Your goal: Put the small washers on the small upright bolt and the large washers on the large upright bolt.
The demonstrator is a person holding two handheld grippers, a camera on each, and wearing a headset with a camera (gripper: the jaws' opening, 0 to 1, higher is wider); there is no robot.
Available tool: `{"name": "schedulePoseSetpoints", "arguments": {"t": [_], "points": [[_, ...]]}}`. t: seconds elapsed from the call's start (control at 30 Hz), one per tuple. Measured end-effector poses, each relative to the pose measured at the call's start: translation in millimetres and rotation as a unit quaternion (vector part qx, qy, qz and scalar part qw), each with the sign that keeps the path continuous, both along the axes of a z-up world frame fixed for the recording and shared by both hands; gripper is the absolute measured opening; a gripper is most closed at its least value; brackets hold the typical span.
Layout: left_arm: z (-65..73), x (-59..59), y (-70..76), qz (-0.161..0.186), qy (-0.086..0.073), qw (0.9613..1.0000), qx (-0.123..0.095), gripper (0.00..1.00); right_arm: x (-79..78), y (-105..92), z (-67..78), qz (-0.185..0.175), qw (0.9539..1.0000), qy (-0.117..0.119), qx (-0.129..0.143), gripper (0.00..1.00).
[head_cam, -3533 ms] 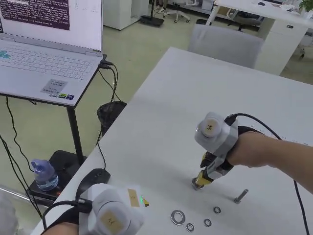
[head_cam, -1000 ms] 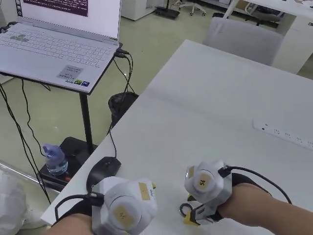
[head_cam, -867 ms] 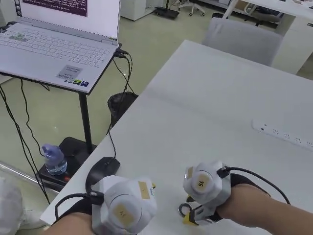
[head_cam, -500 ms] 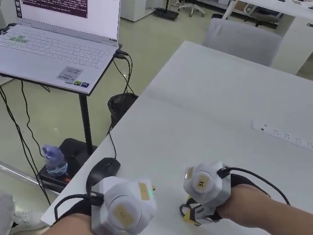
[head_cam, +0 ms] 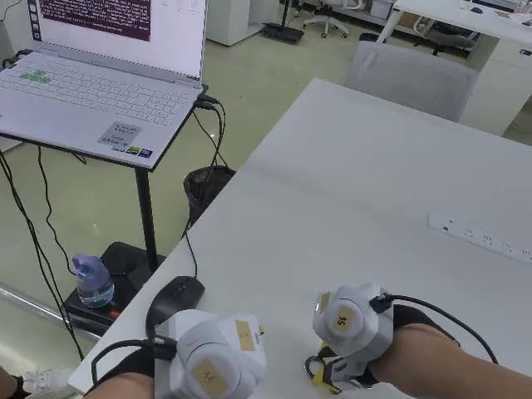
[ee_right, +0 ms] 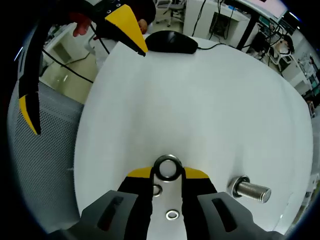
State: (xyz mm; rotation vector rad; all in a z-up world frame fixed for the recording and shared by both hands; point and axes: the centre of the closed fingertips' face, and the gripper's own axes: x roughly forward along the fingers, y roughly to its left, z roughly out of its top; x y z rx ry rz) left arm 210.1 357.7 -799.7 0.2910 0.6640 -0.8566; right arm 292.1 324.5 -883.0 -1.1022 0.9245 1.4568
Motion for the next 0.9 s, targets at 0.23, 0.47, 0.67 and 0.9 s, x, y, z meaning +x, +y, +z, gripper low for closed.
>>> {"name": "schedulePoseSetpoints", "arguments": {"t": [0.23, 0.47, 0.67, 0.9], "points": [[2.6, 2.1, 1.1, 0.001, -0.003, 1.0, -0.001, 0.87, 5.0, -1.7, 13.3, -0.017, 0.9997, 0.015, 0.013, 0.21], [2.1, 5.4, 1.3, 0.009, -0.003, 0.9999, -0.013, 0.87, 12.7, -13.4, 28.3, -0.024, 0.9996, 0.015, 0.004, 0.21], [0.2, 4.0, -1.2, 0.005, -0.004, 0.9999, -0.01, 0.88, 17.1, -27.2, 46.6, -0.031, 0.9995, 0.009, -0.001, 0.21], [1.0, 7.2, -2.6, 0.005, -0.009, 0.9998, -0.014, 0.89, 30.6, -43.0, 64.6, -0.042, 0.9991, 0.003, -0.005, 0.21]]}}
